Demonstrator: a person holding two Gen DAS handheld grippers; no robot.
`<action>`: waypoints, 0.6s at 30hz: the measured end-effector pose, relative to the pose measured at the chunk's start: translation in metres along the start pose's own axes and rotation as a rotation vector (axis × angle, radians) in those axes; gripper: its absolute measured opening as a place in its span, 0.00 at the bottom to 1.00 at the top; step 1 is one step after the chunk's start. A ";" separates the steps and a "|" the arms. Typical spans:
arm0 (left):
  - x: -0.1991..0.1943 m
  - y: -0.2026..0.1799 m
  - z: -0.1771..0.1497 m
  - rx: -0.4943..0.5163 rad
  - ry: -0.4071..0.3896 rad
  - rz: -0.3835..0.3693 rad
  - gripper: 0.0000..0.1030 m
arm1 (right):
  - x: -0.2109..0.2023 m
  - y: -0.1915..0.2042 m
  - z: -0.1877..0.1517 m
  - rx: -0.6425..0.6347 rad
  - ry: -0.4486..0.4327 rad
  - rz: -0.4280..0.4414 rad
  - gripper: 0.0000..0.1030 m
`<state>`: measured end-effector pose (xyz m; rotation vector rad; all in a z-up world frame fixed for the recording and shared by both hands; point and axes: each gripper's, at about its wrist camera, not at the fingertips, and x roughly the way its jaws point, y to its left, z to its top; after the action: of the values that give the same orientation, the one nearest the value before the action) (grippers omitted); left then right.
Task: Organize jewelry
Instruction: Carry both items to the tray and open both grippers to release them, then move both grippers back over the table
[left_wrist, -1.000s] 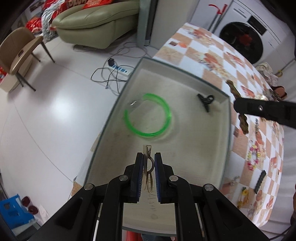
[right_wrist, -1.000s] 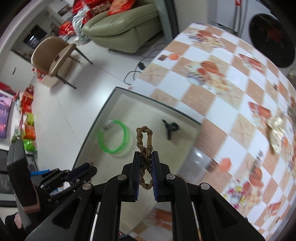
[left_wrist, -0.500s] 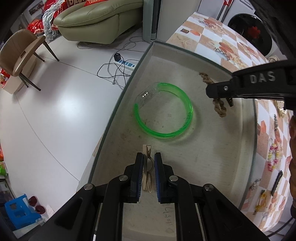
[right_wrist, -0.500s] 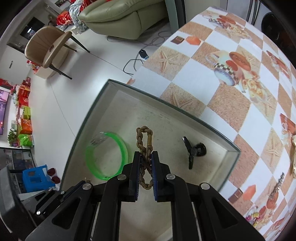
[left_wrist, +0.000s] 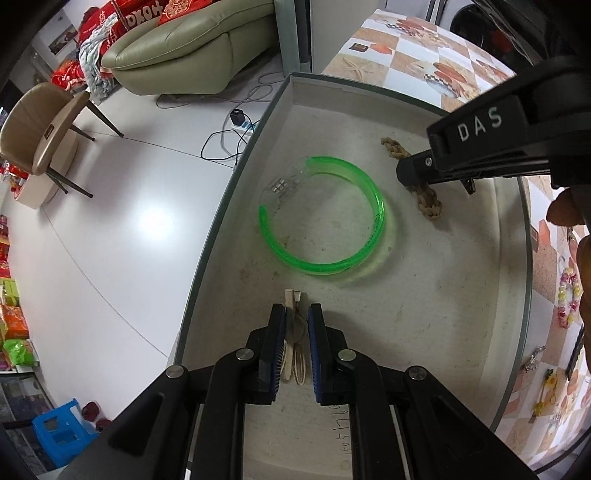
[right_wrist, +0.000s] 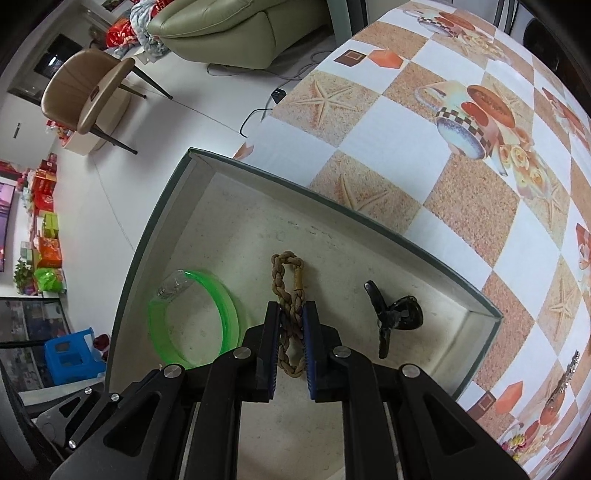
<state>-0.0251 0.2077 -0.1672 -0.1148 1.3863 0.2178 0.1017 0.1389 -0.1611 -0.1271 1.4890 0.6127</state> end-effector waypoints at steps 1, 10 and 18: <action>0.000 -0.001 0.000 0.000 0.002 -0.004 0.17 | 0.000 -0.001 0.001 0.005 0.003 0.008 0.18; -0.007 -0.009 0.001 0.017 0.002 -0.013 0.17 | -0.020 -0.014 0.002 0.050 -0.021 0.072 0.46; -0.023 -0.009 0.002 0.032 -0.040 -0.012 1.00 | -0.060 -0.023 -0.011 0.082 -0.089 0.125 0.48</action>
<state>-0.0248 0.1970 -0.1451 -0.0917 1.3488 0.1869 0.1048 0.0966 -0.1119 0.0565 1.4409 0.6478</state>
